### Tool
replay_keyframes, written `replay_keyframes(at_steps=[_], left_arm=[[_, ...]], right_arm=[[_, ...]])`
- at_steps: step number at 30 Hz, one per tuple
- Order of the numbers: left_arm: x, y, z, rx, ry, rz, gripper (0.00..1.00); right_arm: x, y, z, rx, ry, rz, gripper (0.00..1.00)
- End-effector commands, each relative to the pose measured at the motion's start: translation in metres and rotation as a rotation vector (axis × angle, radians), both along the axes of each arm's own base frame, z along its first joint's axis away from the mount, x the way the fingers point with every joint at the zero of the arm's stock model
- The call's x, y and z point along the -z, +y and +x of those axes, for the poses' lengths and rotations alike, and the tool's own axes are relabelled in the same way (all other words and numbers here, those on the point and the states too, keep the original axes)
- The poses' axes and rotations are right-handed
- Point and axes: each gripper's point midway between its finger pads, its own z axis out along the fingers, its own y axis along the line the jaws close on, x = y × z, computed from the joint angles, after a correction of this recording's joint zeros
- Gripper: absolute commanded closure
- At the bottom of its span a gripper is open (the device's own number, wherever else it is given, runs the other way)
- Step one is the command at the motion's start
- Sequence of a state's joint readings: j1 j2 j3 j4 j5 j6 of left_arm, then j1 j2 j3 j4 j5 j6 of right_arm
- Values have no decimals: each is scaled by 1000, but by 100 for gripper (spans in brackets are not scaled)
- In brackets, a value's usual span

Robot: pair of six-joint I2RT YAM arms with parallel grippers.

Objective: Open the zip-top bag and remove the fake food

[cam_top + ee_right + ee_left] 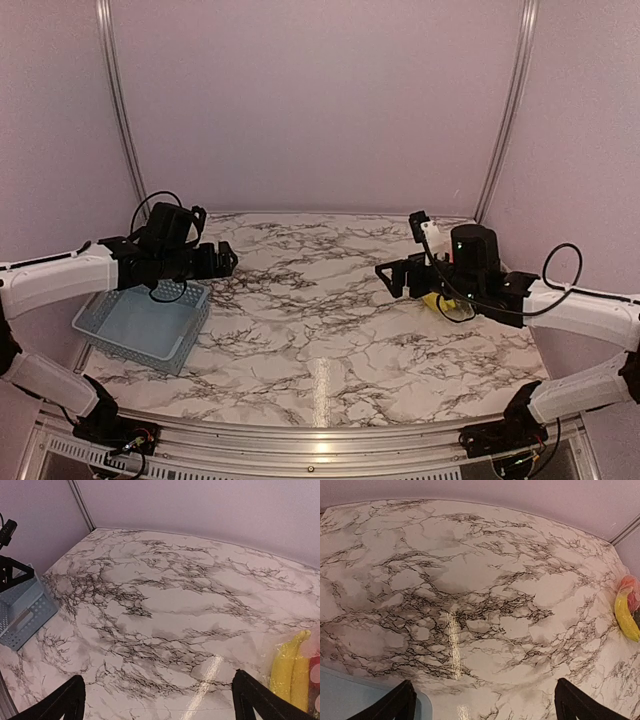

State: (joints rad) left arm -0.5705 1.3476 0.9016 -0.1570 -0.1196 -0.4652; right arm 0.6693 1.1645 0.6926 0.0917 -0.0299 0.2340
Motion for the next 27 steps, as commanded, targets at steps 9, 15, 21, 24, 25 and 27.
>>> replay_keyframes(at_steps=[9, 15, 21, 24, 25, 27], left_arm=[[-52, 21, -6, -78, -97, -13, 1], [-53, 16, -12, -22, -107, -20, 1], [-48, 10, -14, 11, -97, -24, 1], [-44, 9, -12, 11, -90, -24, 1], [-43, 8, -12, 12, -88, -23, 1], [-42, 8, -12, 16, -87, -23, 1]], right_arm=[[6, -96, 80, 298, 79, -215, 1], [43, -126, 106, 393, 167, -343, 1], [82, -143, 122, 401, 256, -401, 1], [99, -148, 127, 416, 290, -451, 2], [104, -150, 128, 419, 299, -465, 2], [113, -148, 130, 406, 315, -476, 5]])
